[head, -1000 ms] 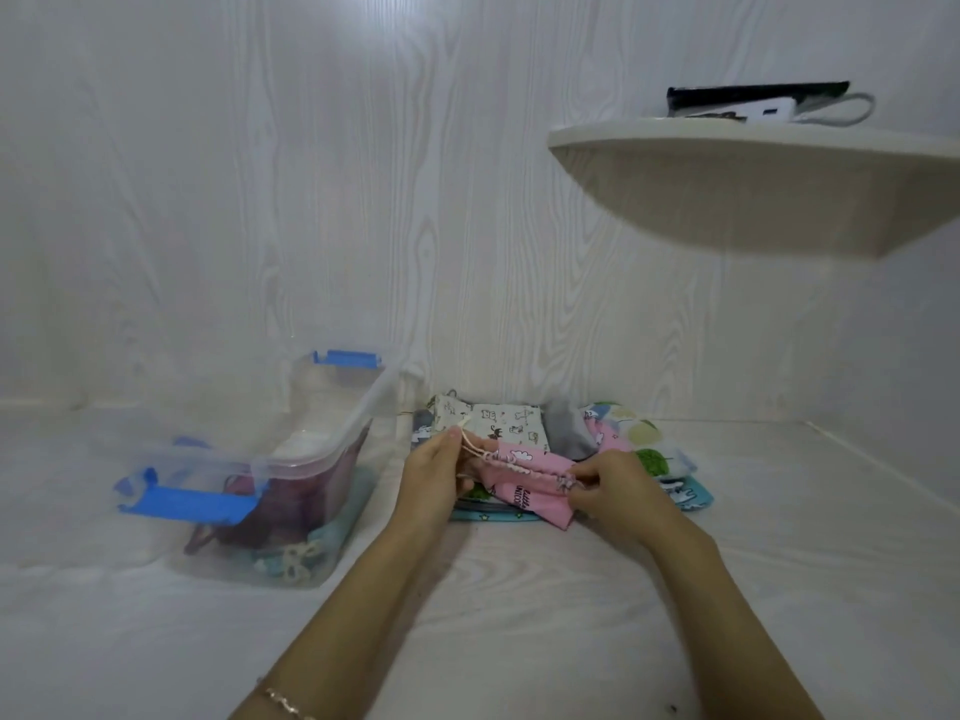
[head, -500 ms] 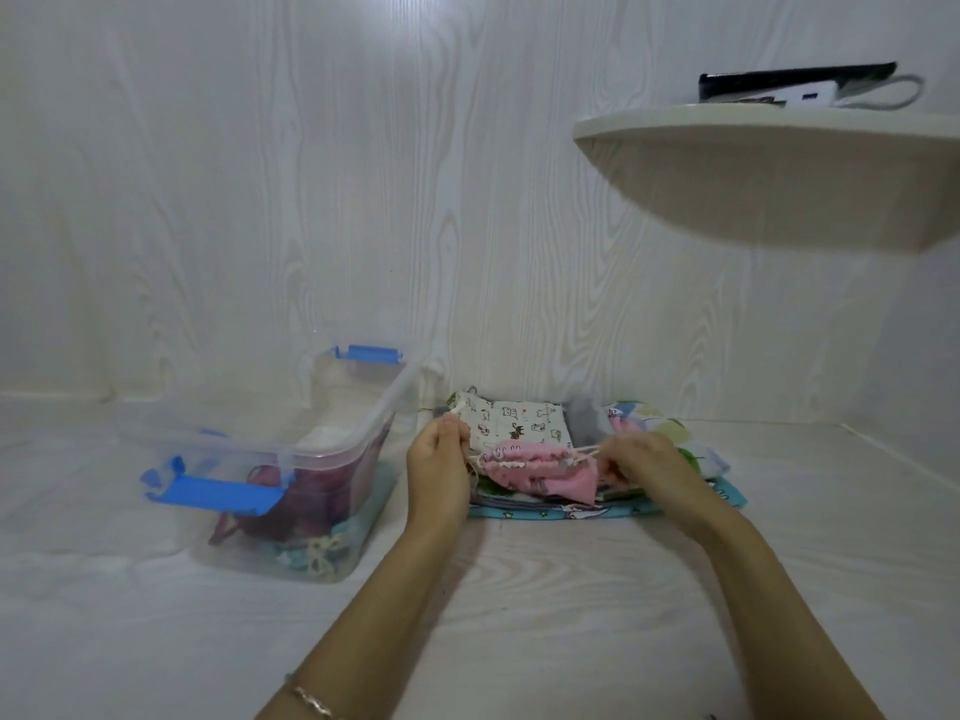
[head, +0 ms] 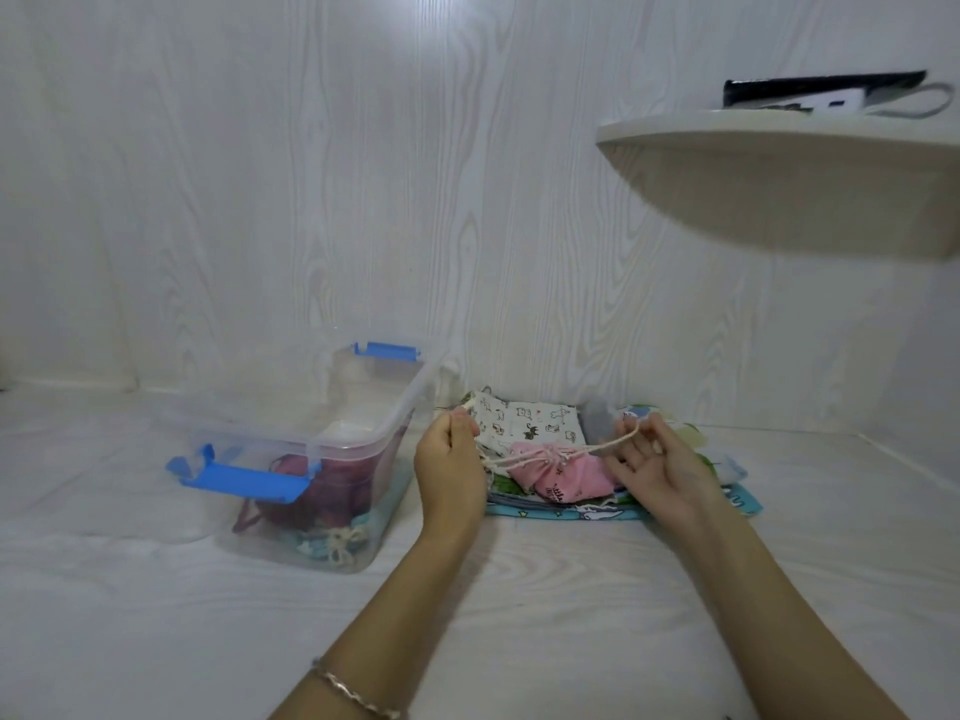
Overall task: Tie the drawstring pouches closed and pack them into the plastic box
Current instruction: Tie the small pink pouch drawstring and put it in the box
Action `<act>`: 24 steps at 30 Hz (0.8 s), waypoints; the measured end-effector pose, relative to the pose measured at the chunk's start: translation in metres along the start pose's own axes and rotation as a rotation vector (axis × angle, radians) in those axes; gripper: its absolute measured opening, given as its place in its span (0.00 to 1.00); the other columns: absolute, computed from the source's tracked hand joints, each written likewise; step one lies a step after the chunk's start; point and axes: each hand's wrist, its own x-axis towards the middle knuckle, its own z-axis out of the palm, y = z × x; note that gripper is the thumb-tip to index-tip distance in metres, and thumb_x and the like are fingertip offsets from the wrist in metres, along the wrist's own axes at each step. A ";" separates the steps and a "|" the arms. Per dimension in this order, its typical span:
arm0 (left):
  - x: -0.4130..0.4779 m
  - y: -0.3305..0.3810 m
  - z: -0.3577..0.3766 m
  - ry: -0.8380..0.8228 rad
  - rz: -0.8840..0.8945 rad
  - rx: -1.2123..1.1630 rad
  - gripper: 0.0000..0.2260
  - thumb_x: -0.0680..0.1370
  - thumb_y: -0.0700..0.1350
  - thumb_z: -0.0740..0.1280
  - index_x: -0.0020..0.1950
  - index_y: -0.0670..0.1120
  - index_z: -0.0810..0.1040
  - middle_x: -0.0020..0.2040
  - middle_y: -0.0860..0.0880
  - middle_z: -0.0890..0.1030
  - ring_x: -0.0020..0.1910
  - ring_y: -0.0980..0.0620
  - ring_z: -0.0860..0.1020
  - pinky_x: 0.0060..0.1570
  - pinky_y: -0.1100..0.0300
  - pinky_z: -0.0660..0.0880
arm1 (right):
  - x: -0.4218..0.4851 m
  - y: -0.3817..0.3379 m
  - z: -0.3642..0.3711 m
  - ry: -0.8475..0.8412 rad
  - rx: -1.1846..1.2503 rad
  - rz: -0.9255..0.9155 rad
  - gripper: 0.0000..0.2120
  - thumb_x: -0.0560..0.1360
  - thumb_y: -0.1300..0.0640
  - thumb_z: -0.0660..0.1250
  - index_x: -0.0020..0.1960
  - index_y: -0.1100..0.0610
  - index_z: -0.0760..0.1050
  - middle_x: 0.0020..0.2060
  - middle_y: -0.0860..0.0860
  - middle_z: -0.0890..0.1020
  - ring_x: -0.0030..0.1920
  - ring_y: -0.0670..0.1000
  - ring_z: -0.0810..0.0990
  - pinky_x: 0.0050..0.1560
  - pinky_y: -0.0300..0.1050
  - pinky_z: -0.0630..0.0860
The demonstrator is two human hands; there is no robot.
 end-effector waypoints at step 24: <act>0.002 0.000 0.008 -0.653 -0.081 -0.028 0.12 0.82 0.46 0.59 0.55 0.45 0.82 0.50 0.46 0.84 0.49 0.51 0.83 0.54 0.54 0.79 | -0.058 0.040 0.045 -0.364 -0.907 -0.127 0.15 0.75 0.53 0.67 0.34 0.61 0.81 0.27 0.54 0.80 0.24 0.44 0.72 0.27 0.32 0.68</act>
